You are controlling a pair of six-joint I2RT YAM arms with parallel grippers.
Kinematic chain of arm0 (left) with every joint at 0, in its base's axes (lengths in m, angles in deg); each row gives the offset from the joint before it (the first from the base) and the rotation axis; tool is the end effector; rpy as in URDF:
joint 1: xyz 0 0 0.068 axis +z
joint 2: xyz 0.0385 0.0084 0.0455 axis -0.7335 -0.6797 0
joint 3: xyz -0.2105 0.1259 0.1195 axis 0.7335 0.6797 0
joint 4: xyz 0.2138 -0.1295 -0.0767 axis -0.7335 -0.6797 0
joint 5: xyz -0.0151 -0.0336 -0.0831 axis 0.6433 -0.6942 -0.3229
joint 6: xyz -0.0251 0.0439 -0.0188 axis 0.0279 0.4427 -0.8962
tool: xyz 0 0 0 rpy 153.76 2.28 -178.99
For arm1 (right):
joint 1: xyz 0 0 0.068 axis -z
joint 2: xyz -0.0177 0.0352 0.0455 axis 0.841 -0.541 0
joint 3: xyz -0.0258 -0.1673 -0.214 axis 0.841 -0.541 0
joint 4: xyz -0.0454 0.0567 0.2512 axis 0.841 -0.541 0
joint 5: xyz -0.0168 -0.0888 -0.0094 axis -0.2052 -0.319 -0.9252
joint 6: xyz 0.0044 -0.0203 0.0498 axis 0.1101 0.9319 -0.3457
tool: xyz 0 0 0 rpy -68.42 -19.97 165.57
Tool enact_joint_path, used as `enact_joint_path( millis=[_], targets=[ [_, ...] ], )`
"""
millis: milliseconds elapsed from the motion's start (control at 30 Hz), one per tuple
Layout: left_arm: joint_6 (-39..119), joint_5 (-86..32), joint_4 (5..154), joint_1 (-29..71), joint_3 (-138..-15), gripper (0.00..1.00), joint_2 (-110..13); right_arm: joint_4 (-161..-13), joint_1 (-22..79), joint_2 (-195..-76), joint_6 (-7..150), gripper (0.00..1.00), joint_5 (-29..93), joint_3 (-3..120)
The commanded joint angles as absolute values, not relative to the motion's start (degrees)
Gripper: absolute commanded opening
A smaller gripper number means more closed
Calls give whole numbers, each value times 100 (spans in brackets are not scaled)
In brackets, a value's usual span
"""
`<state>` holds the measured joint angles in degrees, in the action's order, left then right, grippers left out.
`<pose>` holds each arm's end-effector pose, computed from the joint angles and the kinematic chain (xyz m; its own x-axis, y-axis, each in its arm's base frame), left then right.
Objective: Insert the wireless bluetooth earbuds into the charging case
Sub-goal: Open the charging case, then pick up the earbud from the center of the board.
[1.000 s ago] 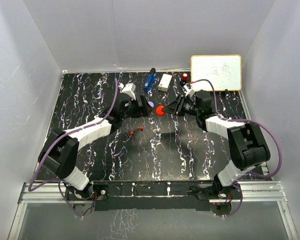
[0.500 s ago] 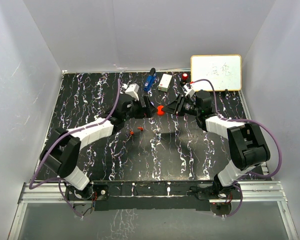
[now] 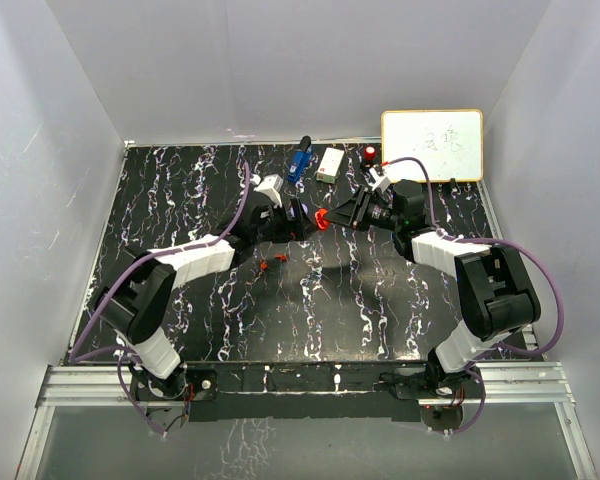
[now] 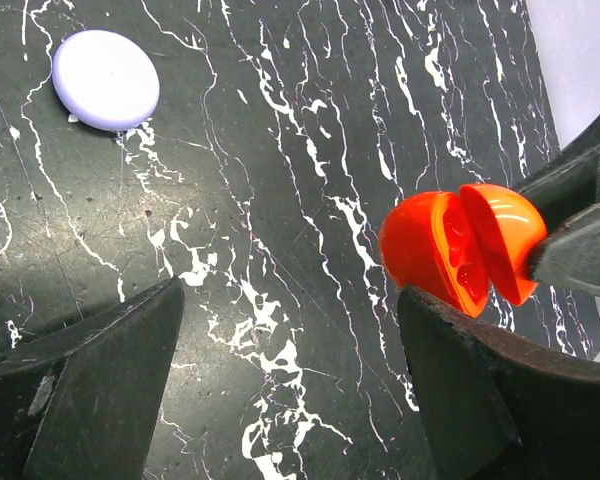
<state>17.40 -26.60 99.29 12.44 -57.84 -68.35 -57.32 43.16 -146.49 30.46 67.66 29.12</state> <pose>0.3005 -0.2143 0.2196 -0.6115 -0.2580 -0.7480 0.3930 0.7215 -0.5701 0.3226 0.1063 0.2121 -0.7930 0.3561 -0.4943 -0.3372 0.4192 0.8430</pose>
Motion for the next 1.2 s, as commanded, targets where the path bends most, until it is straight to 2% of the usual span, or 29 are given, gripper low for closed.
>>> enact_joint_path(
  millis=[0,367,633,900,1167],
  targets=[
    [1710,-2653,10199,1218,-5992,86,-6844,-5231,4312,-14461,2980,0,6959,3086],
    [1614,-2536,10201,1219,-6087,86,-6943,-4589,4310,-14530,2168,0,6878,2890],
    [1977,-1186,8677,1275,-5918,85,-6097,-4659,4323,-14605,2071,0,6691,2810],
    [2118,-862,7279,1275,-5944,79,-5857,-4786,4319,-14627,2371,0,6670,2773],
    [2158,-356,6410,1186,-5949,78,-6006,-4823,4329,-14658,2488,0,6723,2799]
  ],
)
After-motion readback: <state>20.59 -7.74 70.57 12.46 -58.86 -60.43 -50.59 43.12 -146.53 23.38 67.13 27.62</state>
